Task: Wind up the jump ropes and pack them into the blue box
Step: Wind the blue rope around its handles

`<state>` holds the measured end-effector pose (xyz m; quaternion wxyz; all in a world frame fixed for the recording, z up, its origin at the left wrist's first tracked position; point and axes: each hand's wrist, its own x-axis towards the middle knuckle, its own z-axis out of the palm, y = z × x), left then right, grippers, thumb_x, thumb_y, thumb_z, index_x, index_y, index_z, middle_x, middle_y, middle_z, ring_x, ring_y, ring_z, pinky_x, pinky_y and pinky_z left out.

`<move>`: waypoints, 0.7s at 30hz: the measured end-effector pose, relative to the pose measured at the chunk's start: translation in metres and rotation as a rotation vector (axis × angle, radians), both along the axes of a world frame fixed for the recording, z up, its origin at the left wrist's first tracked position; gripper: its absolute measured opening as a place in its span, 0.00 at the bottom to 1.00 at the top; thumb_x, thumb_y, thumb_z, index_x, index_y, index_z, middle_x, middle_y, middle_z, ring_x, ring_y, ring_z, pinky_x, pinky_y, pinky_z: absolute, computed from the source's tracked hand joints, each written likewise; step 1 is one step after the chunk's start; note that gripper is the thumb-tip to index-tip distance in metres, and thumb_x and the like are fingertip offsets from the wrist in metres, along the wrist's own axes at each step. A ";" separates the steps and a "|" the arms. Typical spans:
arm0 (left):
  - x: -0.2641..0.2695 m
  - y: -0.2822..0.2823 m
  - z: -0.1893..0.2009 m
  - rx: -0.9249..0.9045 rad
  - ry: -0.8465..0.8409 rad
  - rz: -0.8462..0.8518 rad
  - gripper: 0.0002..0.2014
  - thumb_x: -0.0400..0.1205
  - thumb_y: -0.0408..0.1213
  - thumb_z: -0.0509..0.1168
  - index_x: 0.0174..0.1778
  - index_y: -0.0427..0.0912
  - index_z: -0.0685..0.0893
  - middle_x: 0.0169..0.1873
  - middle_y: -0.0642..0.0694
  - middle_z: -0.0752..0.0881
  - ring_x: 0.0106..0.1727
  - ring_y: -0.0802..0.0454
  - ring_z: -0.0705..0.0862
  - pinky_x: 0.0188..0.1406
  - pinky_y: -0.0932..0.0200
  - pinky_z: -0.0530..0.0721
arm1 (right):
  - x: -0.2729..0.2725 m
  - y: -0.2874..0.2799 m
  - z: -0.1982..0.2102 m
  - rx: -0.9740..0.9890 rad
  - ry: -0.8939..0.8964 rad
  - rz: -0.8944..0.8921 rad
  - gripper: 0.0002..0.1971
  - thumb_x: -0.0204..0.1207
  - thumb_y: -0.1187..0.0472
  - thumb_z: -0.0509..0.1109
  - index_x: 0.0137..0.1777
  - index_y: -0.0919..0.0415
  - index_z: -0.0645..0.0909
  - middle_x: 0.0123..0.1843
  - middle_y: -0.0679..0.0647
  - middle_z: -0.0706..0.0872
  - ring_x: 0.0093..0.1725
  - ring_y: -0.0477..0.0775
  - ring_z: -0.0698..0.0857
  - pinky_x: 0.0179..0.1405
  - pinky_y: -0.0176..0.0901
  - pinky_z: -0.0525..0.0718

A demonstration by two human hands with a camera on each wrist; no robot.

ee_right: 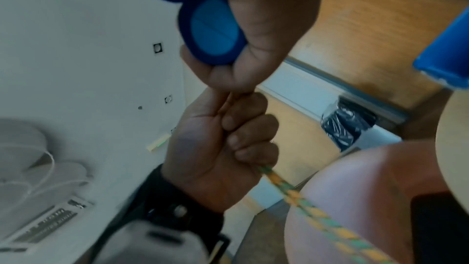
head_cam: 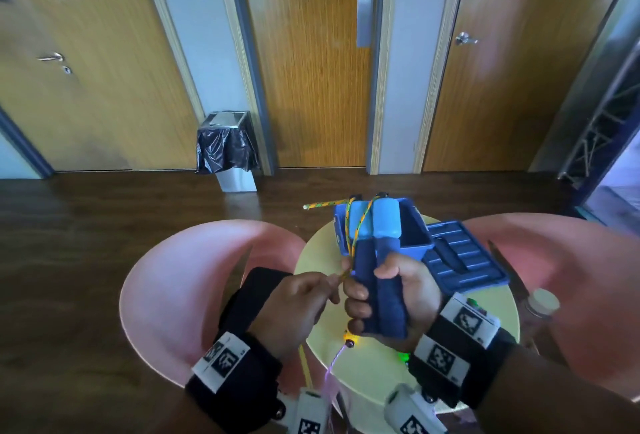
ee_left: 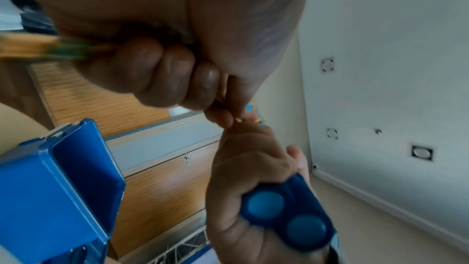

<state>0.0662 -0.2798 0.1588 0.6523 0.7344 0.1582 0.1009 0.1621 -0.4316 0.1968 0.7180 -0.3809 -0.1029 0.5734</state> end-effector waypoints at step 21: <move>-0.031 0.001 0.031 1.187 0.161 -0.101 0.15 0.80 0.58 0.56 0.39 0.50 0.73 0.32 0.52 0.80 0.42 0.51 0.82 0.50 0.53 0.80 | 0.052 0.033 -0.014 -1.208 -1.999 0.246 0.15 0.72 0.51 0.66 0.57 0.52 0.75 0.48 0.45 0.85 0.49 0.54 0.86 0.39 0.47 0.76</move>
